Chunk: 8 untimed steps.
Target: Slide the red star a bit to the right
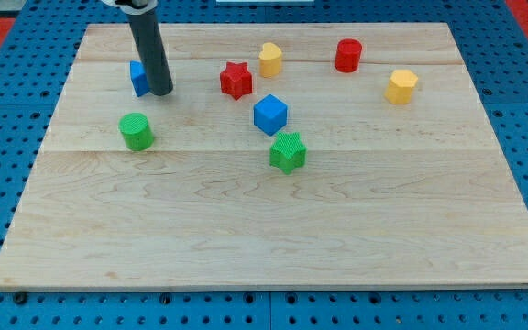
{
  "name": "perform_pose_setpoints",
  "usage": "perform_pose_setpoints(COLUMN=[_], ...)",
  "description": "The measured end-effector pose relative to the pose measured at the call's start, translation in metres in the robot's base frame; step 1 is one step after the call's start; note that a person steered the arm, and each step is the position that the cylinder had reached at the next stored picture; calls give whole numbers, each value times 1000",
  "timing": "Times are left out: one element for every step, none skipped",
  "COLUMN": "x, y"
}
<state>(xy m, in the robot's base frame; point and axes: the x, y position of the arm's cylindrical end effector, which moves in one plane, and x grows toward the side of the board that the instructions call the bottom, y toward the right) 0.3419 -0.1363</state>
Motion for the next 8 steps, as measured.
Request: perform_pose_setpoints(x=[21,40,40,39,39,39,39,39], y=[18,56,77,76,71,64,60,60])
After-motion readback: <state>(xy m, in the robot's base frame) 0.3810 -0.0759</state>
